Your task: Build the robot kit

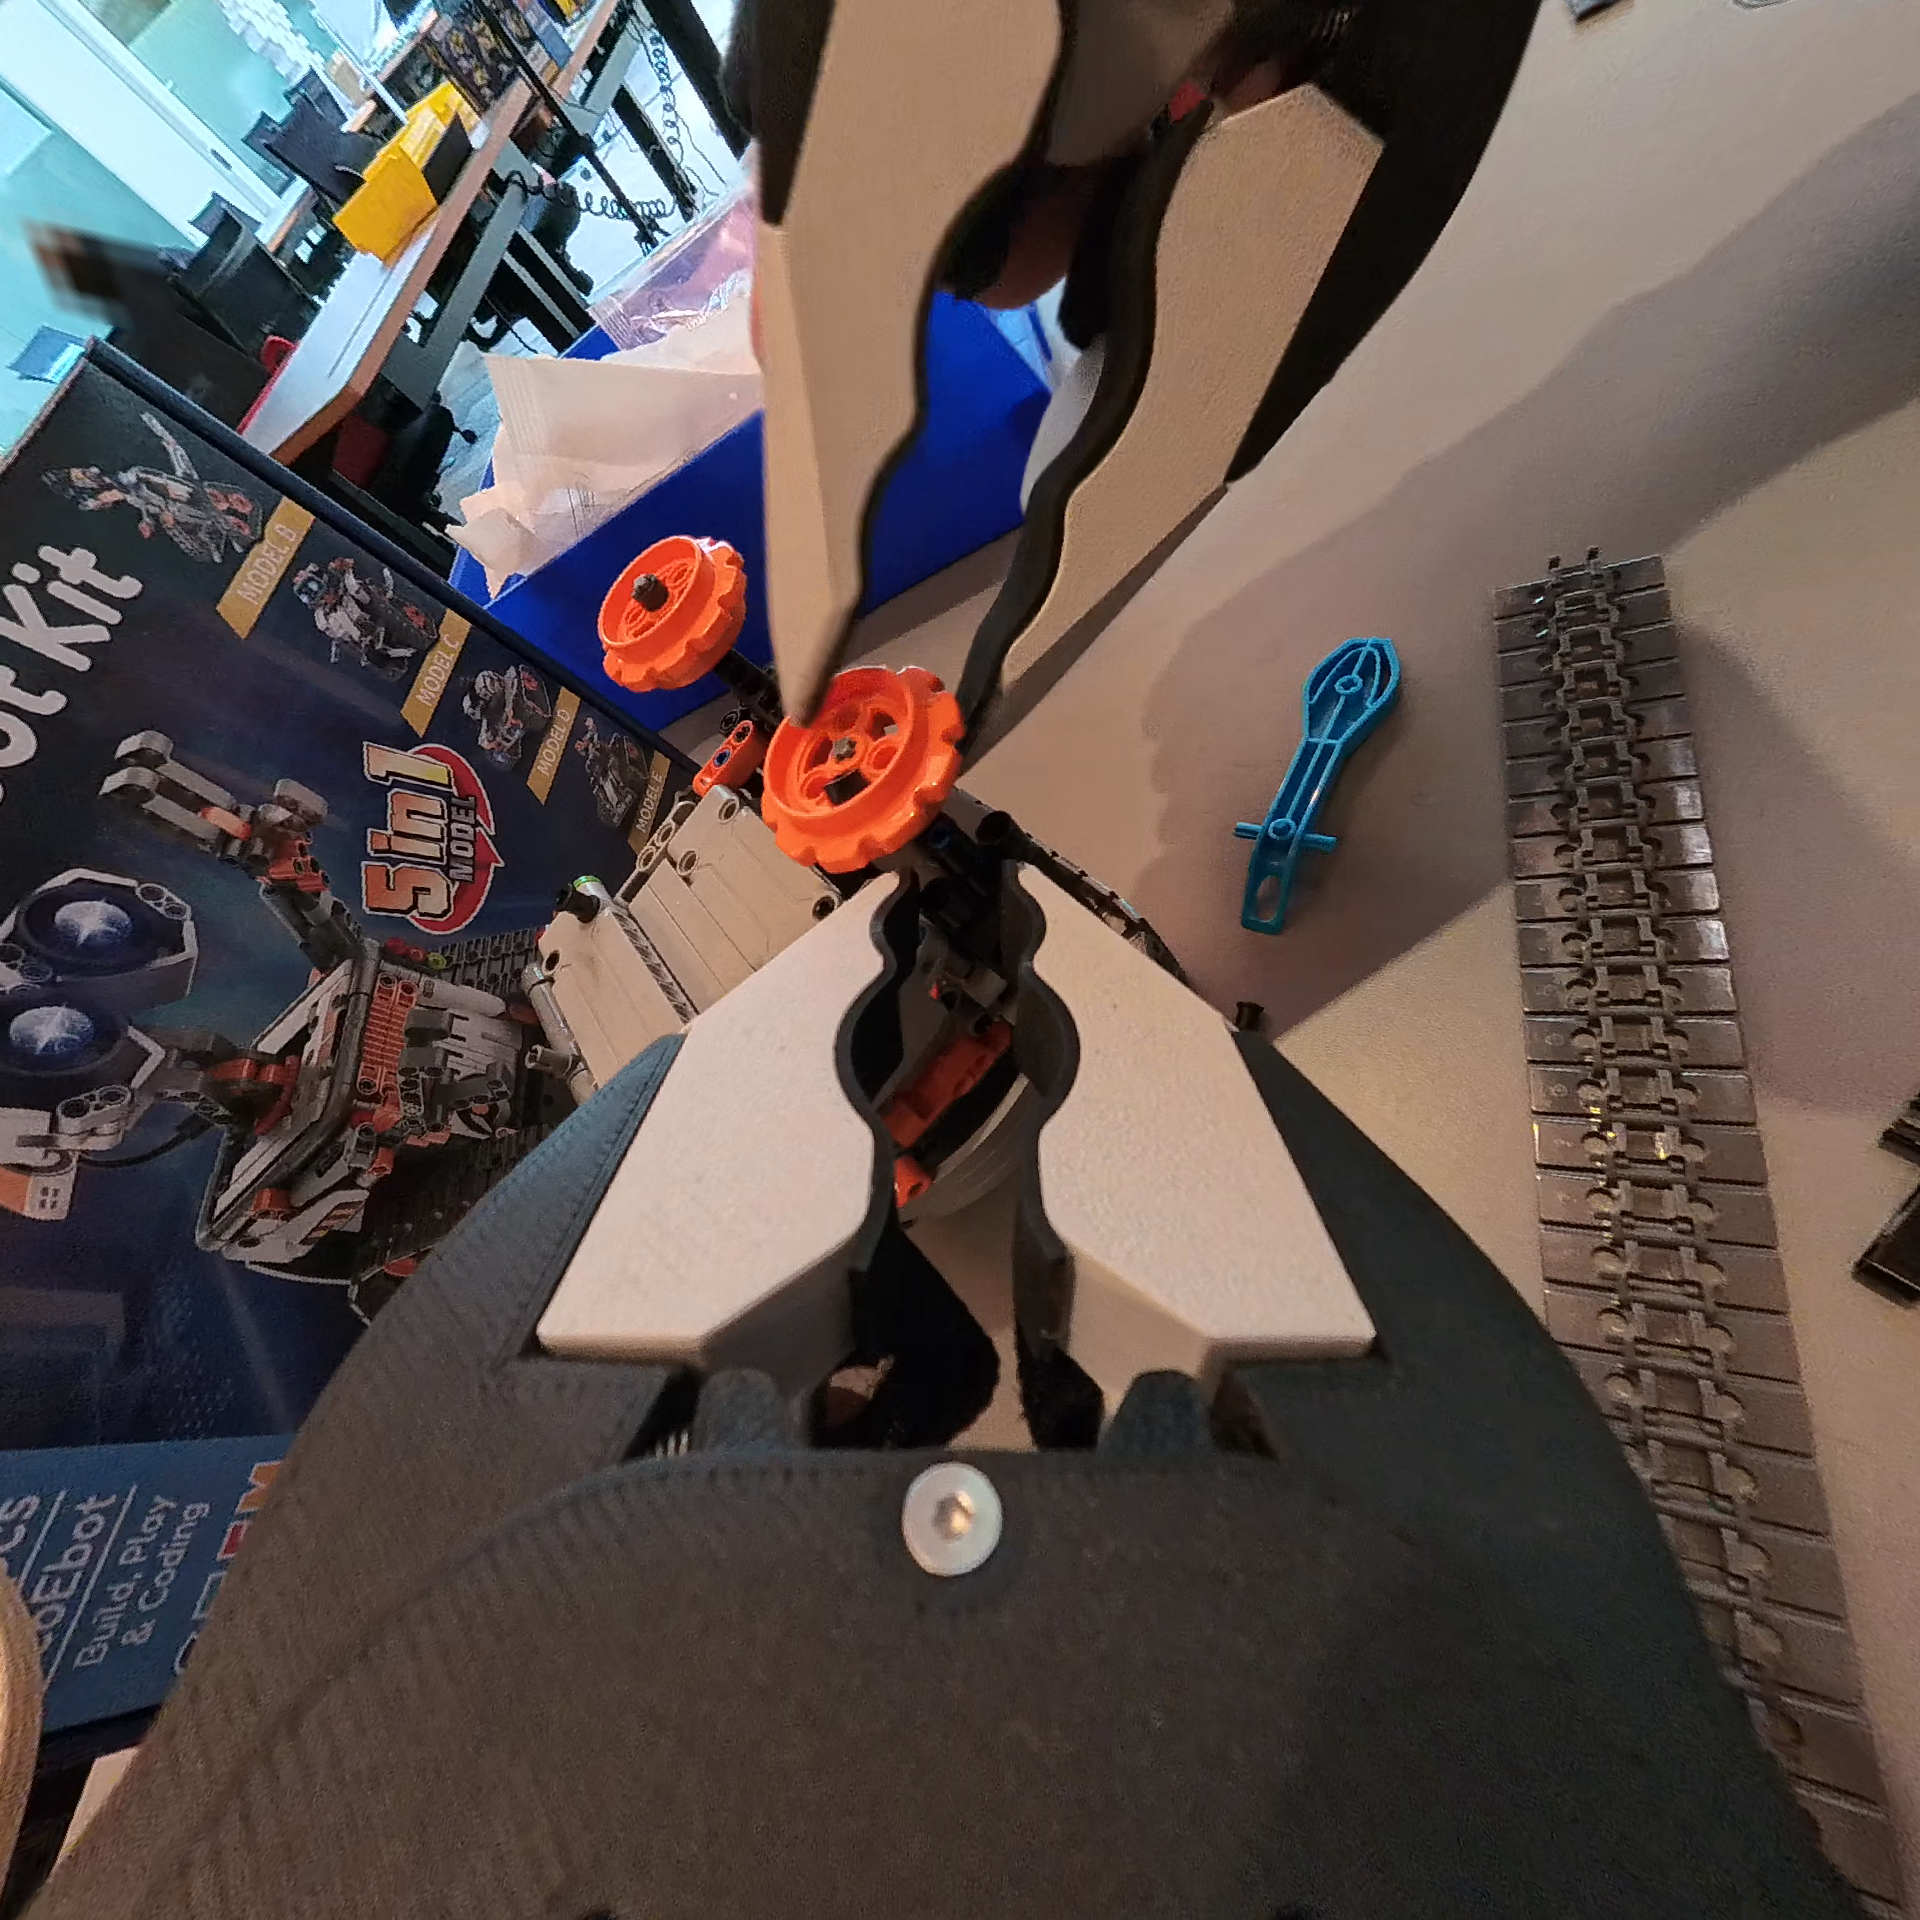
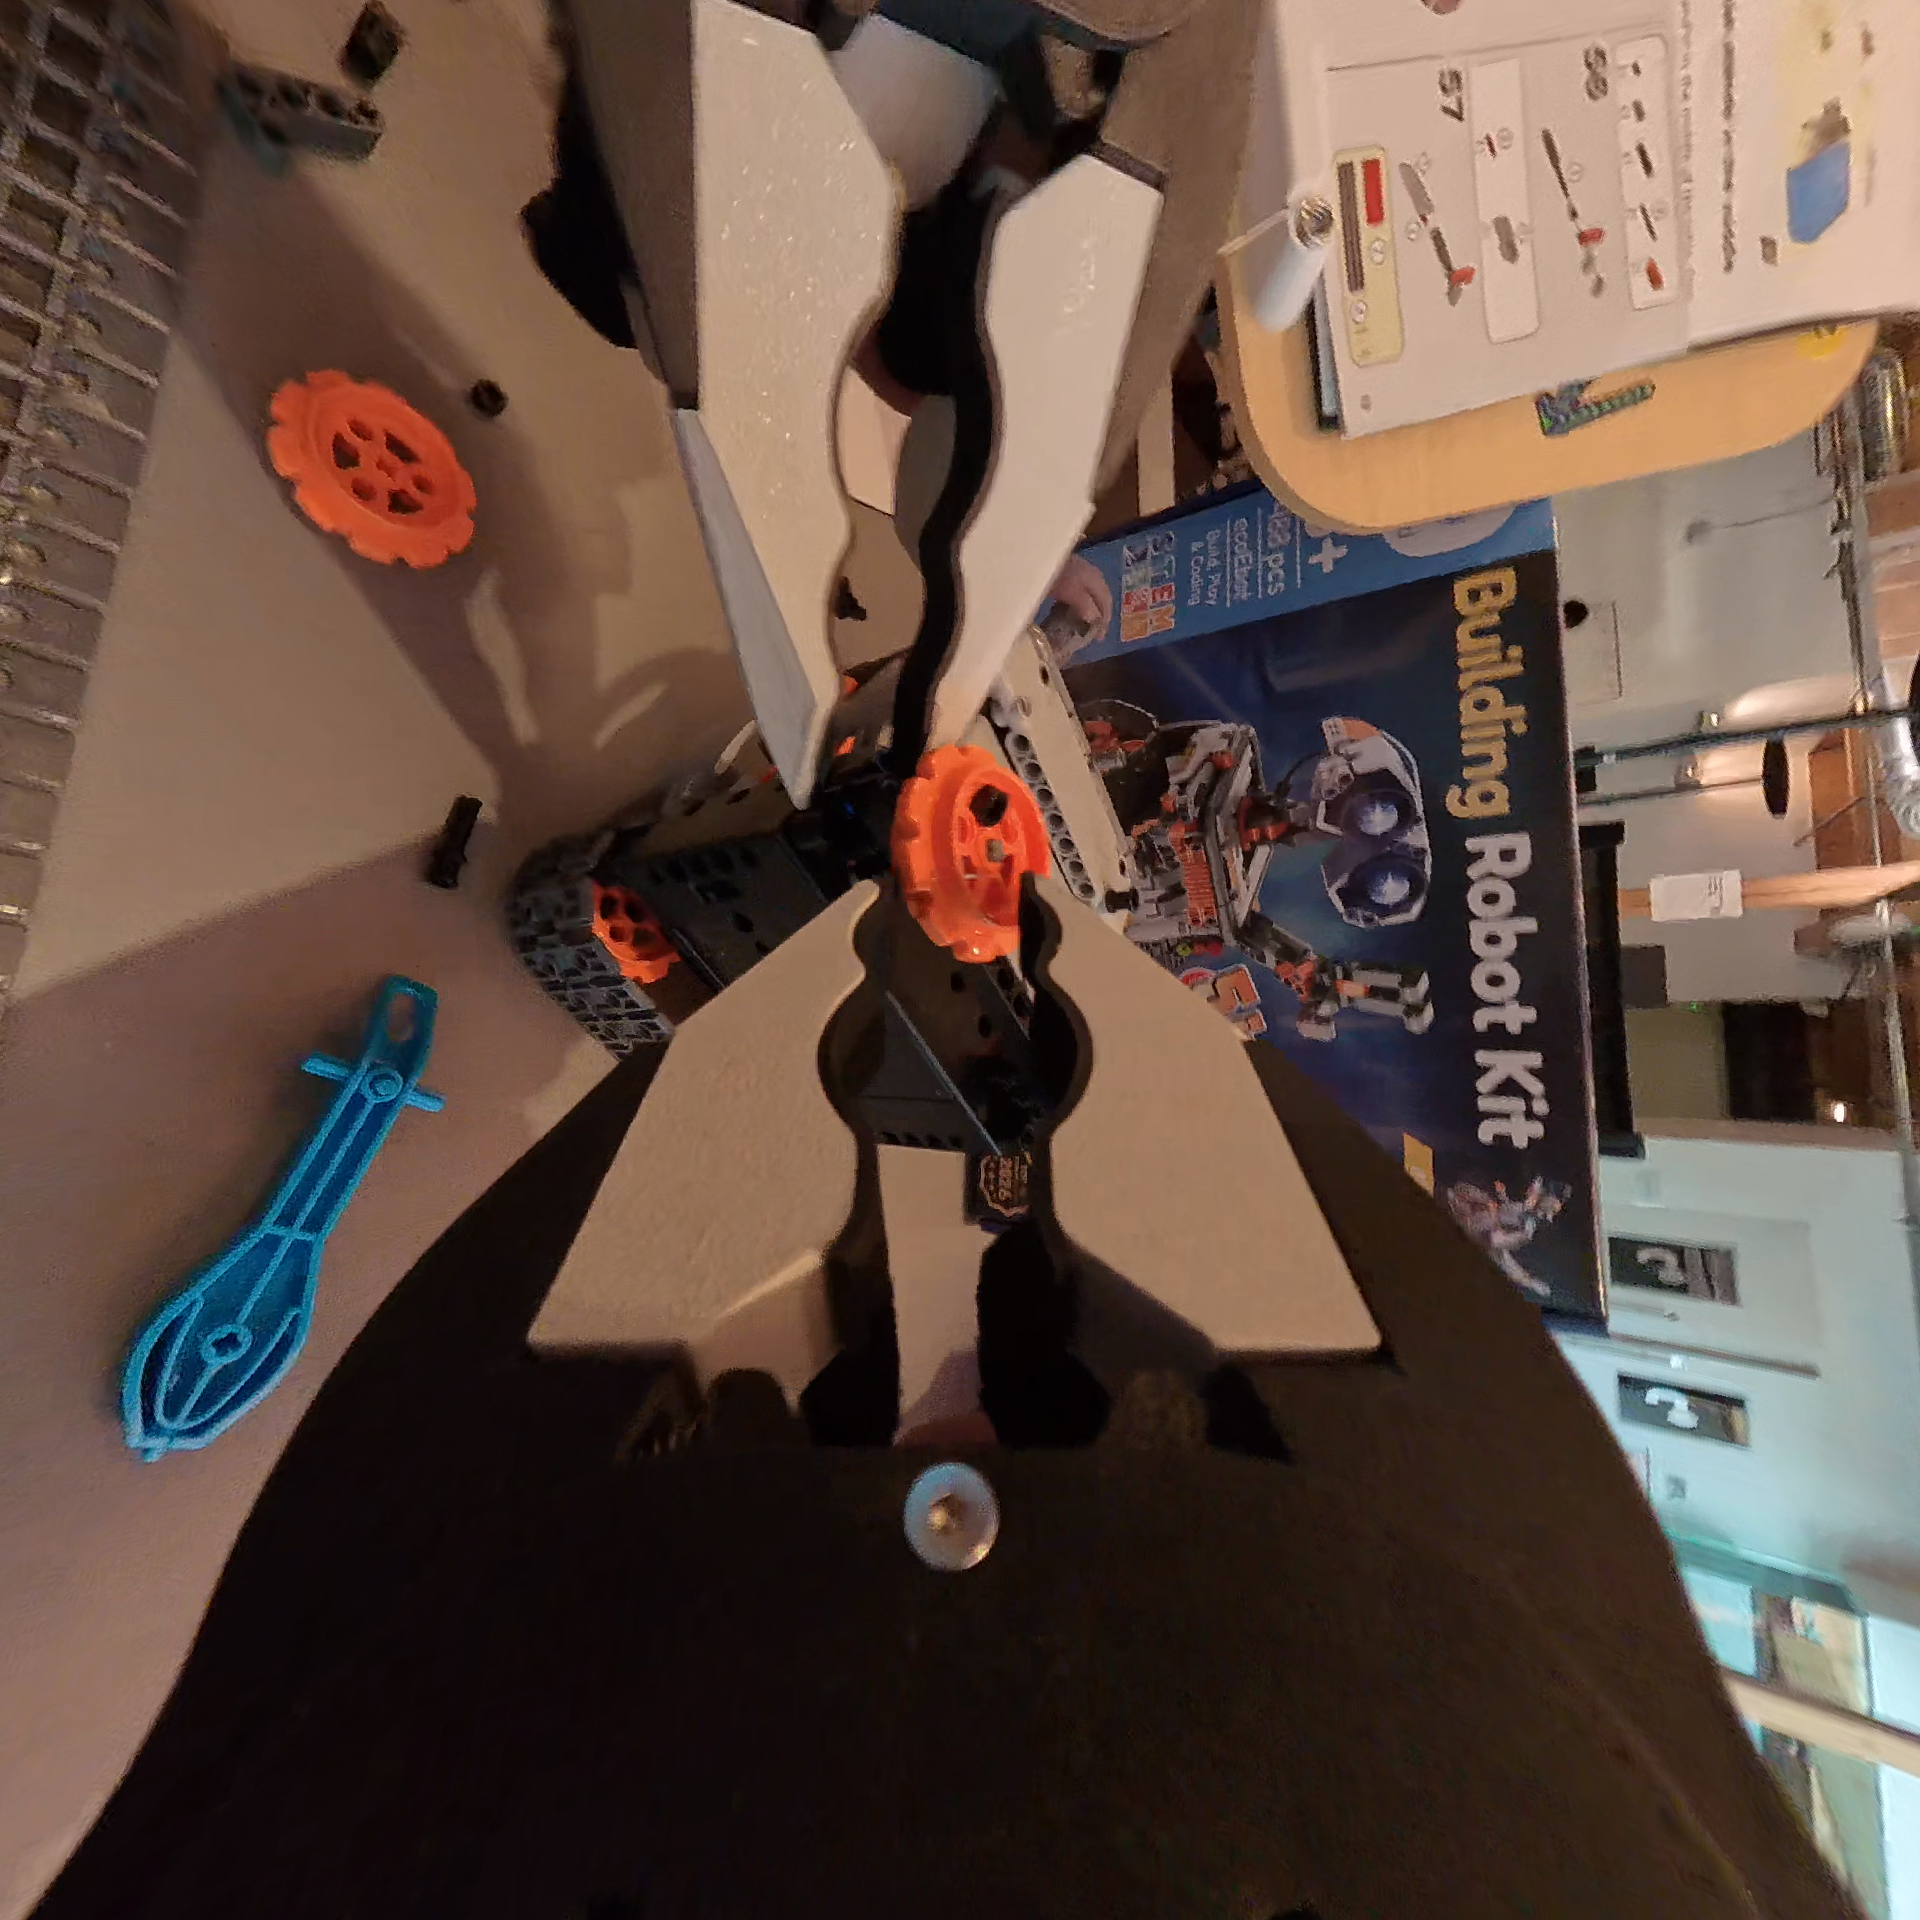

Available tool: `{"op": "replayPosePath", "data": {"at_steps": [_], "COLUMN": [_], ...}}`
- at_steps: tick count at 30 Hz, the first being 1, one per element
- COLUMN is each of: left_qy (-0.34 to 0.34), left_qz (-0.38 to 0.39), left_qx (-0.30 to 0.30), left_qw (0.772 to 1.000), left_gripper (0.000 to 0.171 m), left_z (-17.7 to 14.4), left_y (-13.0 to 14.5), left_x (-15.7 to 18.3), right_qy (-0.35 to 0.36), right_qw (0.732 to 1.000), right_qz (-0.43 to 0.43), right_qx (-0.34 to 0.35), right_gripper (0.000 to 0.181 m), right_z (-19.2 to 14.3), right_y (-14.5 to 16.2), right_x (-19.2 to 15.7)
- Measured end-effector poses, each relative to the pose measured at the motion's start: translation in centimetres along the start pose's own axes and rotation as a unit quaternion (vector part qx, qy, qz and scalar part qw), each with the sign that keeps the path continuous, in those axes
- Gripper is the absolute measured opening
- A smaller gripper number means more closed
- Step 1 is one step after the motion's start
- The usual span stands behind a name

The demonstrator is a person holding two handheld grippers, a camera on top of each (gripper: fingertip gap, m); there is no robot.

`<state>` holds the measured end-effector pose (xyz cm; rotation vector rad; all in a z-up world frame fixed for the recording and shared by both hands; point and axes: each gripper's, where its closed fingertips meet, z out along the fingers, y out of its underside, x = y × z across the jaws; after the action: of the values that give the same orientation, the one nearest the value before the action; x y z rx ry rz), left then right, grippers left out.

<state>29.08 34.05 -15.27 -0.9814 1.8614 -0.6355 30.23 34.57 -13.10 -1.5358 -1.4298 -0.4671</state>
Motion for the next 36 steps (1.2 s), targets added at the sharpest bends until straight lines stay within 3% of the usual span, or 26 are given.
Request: {"op": "replayPosePath", "data": {"at_steps": [6,8,12,17,18,24,27,30,32,36], "left_qy": [-0.006,-0.002,-0.005,-0.007,-0.007,-0.006,-0.039,-0.077,-0.112,-0.131], "left_qz": [-0.008,-0.01,-0.007,-0.017,-0.023,-0.053,-0.085,-0.114,-0.097,-0.135], "left_qx": [-0.001,-0.001,0.001,0.006,0.01,0.016,0.026,0.061,0.054,0.069], "left_qw": [1.0,1.0,1.0,1.0,1.0,0.998,0.995,0.989,0.988,0.98], "left_gripper": [0.026,0.025,0.027,0.03,0.03,0.034,0.034,0.022,0.029,0.035], "left_z": [-0.4,-0.4,-0.3,-0.2,-0.1,0.3,0.1,-0.1,-0.3,-0.2], "left_y": [0.3,0.4,0.3,0.3,0.3,0.5,0.3,0.2,0.2,0.2], "left_x": [-0.7,-0.7,-0.7,-0.8,-0.8,-0.4,-0.7,0.0,-0.6,-1.1], "right_qy": [-0.044,-0.099,-0.164,-0.281,-0.28,-0.274,-0.25,-0.226,-0.209,-0.176], "right_qw": [0.998,0.99,0.975,0.938,0.938,0.924,0.918,0.909,0.909,0.91], "right_qz": [0.048,0.099,0.15,0.2,0.206,0.265,0.308,0.349,0.36,0.374], "right_qx": [0.023,0.028,0.021,0.01,0.009,0.011,0.006,0.002,-0.004,-0.015], "right_gripper": [0.017,0.037,0.06,0.048,0.04,0.04,0.039,0.039,0.039,0.039], "right_z": [-0.2,-0.5,0.0,1.1,1.3,1.6,1.8,2.0,2.2,2.4], "right_y": [-1.3,-1.7,-1.3,-1.2,-1.1,-1.1,-1.1,-1.3,-1.4,-1.3], "right_x": [-0.7,-1.0,0.2,-1.0,-0.8,-0.4,-0.2,-0.1,0.1,0.5]}}
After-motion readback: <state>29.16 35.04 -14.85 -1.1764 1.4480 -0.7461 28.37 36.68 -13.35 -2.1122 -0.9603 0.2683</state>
